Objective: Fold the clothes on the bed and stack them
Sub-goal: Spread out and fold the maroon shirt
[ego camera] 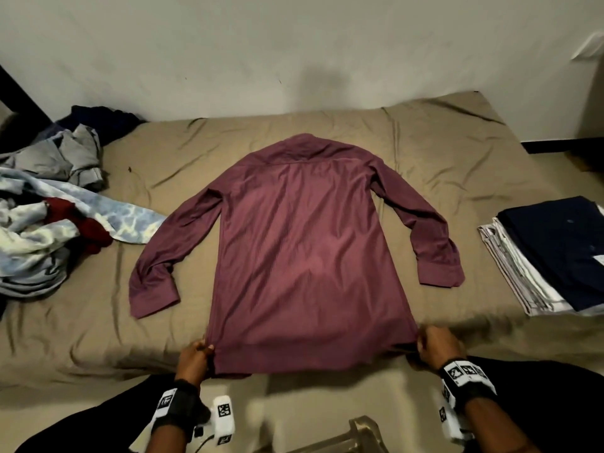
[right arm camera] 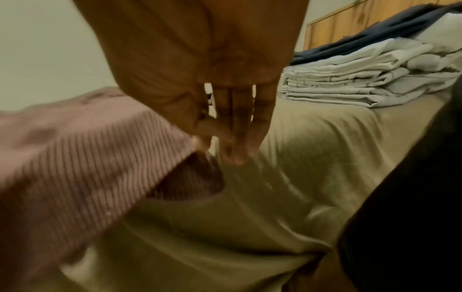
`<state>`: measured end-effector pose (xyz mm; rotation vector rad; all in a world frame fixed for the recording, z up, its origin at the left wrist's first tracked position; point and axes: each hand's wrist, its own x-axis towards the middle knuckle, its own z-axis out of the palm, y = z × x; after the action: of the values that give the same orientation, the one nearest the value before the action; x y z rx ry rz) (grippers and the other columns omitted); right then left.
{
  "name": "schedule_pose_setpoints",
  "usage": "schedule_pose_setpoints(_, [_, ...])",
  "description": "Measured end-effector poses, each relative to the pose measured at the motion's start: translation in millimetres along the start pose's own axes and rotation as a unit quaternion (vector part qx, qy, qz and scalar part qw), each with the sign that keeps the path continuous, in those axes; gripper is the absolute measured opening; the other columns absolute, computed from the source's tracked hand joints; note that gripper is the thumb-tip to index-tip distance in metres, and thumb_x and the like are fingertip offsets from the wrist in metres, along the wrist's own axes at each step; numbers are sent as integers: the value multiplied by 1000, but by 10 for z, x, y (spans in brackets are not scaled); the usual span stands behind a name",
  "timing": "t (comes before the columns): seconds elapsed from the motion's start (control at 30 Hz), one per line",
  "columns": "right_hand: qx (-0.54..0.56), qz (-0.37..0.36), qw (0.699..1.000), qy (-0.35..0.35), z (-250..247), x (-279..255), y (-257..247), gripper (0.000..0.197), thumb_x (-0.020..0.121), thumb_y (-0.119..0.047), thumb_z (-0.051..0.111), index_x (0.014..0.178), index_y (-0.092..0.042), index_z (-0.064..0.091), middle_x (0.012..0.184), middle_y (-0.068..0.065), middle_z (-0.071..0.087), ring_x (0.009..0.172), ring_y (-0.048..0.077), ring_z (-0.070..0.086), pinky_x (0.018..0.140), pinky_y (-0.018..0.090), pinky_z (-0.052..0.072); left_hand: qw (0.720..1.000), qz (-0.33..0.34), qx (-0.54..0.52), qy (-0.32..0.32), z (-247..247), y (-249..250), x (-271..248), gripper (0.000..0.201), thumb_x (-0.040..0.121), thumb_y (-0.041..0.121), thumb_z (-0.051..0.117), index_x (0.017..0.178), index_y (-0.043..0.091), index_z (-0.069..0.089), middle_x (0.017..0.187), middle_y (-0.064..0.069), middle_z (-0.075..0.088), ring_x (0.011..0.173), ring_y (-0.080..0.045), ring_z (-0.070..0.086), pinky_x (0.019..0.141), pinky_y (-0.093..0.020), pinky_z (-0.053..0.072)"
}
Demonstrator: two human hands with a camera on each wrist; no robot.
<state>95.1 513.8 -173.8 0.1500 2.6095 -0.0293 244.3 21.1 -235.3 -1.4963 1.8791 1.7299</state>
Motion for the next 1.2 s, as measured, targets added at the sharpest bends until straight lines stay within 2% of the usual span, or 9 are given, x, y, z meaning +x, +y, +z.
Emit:
schedule_pose_setpoints(0.2, [97, -52, 972, 210, -186, 189, -175, 10, 83, -10, 60, 94, -8, 61, 98, 17, 63, 87, 39, 64, 70, 41, 50, 976, 86, 153, 126, 13, 293, -105, 29, 73, 36, 72, 93, 16, 68, 89, -10, 73, 90, -33, 69, 84, -40, 53])
schedule_pose_setpoints(0.37, [8, -165, 982, 89, 32, 530, -547, 60, 95, -43, 56, 149, -18, 44, 152, 17, 40, 132, 38, 44, 105, 49, 41, 958, 109, 219, 147, 246, 815, 32, 43, 88, 46, 73, 110, 10, 67, 108, -14, 73, 103, -36, 67, 82, -37, 47])
schedule_pose_setpoints(0.47, [3, -135, 985, 103, -95, 687, -677, 39, 88, -36, 58, 119, -14, 66, 131, 15, 56, 115, 36, 54, 94, 43, 46, 962, 125, 202, 131, 354, 1232, 374, 55, 87, 54, 70, 112, 5, 67, 110, -19, 71, 102, -39, 66, 81, -37, 46])
schedule_pose_setpoints(0.57, [66, -106, 982, 141, -475, 1141, -768, 19, 80, -32, 57, 80, -14, 63, 101, 14, 62, 97, 37, 58, 81, 40, 46, 966, 145, 171, 125, 394, 1742, 911, 78, 71, 72, 61, 101, 0, 70, 100, -21, 73, 94, -39, 66, 84, -43, 51])
schedule_pose_setpoints(0.8, [131, -68, 939, 310, -1918, 3331, -1250, 25, 90, -14, 59, 98, 9, 66, 94, 38, 64, 88, 52, 61, 82, 56, 51, 888, 308, 193, 281, 385, 3441, 1994, 46, 95, 46, 64, 114, 4, 63, 110, -24, 68, 105, -44, 62, 87, -47, 48])
schedule_pose_setpoints(0.9, [177, -17, 959, 221, -2202, 4060, -1228, 48, 86, -38, 74, 119, -5, 64, 109, 24, 69, 104, 45, 64, 92, 50, 52, 903, 245, 286, 205, 296, 3759, 2654, 65, 85, 69, 63, 118, 12, 67, 115, -19, 70, 111, -40, 63, 94, -46, 49])
schedule_pose_setpoints(1.0, [164, -45, 979, 108, -2157, 4412, -1266, 52, 70, -55, 85, 100, -16, 70, 95, 11, 72, 96, 34, 66, 90, 42, 52, 919, 193, 343, 34, 385, 3951, 2909, 59, 65, 65, 85, 97, 17, 72, 94, -4, 73, 92, -26, 68, 82, -33, 52])
schedule_pose_setpoints(1.1, [216, -71, 971, 75, -2200, 4483, -1341, 15, 75, -23, 87, 75, -17, 74, 76, 8, 73, 82, 26, 70, 78, 33, 53, 915, 166, 363, -59, 444, 4117, 3051, 56, 41, 52, 95, 74, 12, 74, 73, -3, 70, 73, -22, 63, 72, -32, 50])
schedule_pose_setpoints(1.2, [310, -108, 944, 38, -2349, 4479, -1335, 15, 77, 18, 72, 75, 3, 70, 69, 11, 66, 50, 10, 60, 50, 18, 48, 938, 154, 289, -116, 425, 4294, 3092, 41, 48, 25, 93, 77, 4, 72, 73, -11, 64, 64, -23, 57, 63, -31, 47])
